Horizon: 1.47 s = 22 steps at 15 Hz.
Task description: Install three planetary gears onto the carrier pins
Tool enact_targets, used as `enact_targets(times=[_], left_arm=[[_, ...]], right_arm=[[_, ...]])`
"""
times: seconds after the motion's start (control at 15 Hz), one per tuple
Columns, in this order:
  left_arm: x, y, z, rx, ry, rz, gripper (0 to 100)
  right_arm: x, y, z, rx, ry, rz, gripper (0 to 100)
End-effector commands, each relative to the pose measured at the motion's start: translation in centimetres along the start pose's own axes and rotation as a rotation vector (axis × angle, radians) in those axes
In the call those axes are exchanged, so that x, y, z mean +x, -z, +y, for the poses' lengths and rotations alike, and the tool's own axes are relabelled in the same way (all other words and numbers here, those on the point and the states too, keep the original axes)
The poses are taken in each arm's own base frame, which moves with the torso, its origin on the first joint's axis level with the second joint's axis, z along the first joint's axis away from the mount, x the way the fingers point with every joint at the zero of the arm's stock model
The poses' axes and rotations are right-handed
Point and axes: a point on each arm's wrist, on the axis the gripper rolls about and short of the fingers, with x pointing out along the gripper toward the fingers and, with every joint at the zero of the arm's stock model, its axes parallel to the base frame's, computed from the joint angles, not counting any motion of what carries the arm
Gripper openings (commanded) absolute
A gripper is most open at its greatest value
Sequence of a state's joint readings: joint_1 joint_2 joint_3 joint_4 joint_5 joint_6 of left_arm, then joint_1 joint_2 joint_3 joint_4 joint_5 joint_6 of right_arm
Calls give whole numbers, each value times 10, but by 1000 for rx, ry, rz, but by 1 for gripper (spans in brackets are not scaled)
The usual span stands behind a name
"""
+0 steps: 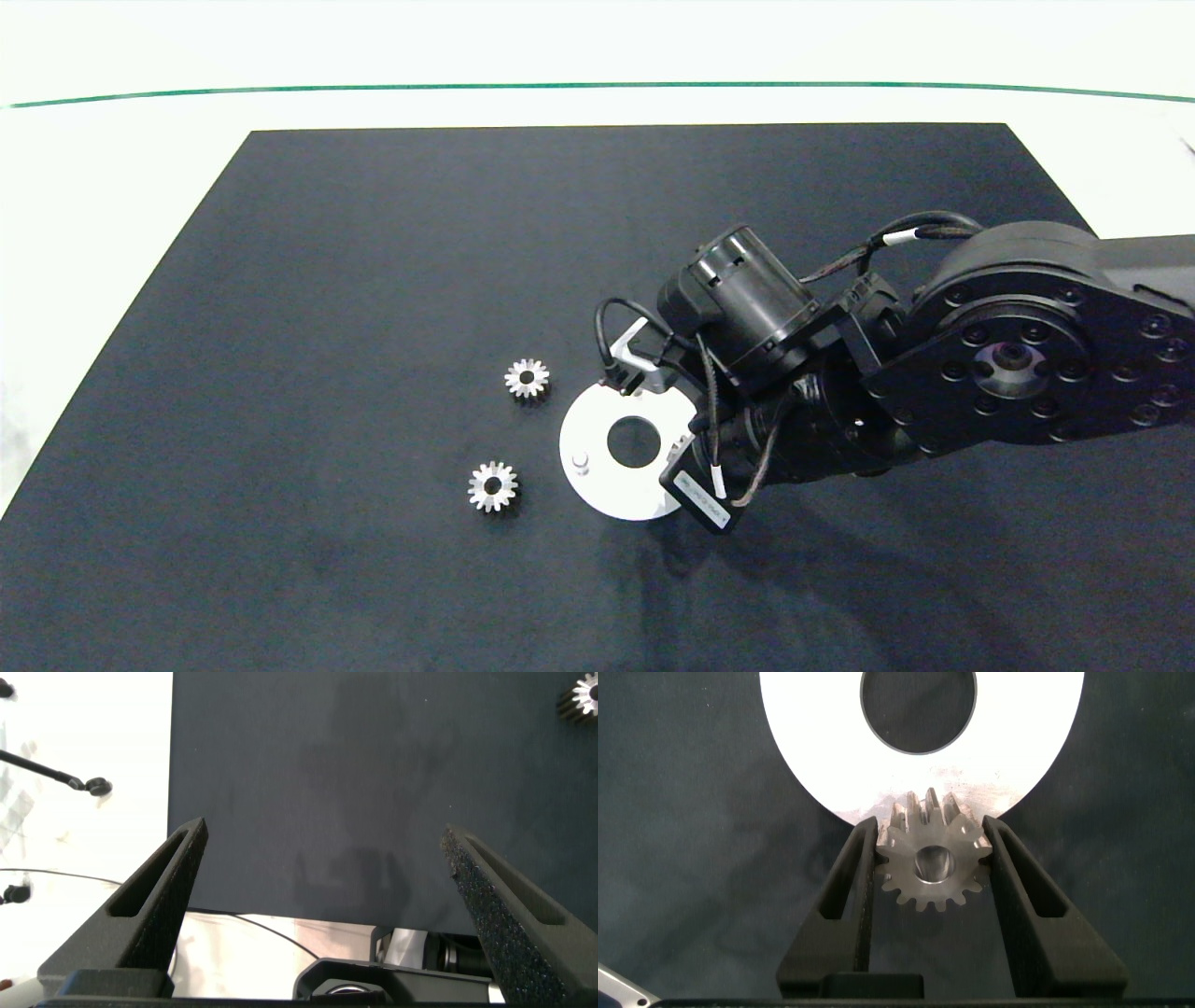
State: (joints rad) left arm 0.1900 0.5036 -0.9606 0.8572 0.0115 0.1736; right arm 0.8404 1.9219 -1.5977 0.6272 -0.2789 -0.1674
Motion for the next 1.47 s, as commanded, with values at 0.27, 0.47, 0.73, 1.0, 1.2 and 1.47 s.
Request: enact_targets(times=[0.27, 0.47, 0.73, 1.0, 1.2, 1.47], left_arm=[[0, 2, 0, 2, 2, 6, 100], [0, 2, 0, 2, 2, 6, 100], [0, 2, 0, 2, 3, 7, 100], [-1, 3, 0, 2, 2, 1, 100], [-1, 3, 0, 1, -1, -1, 100], [-1, 3, -1, 1, 1, 0, 100]], right_arm=[[2, 1, 0, -2, 0, 7, 16], [2, 1, 0, -2, 2, 11, 16], [5, 2, 1, -4, 2, 20, 16], [3, 1, 0, -7, 4, 13, 16], [5, 3, 1, -7, -1, 24, 16], [5, 2, 2, -9, 0, 20, 100]])
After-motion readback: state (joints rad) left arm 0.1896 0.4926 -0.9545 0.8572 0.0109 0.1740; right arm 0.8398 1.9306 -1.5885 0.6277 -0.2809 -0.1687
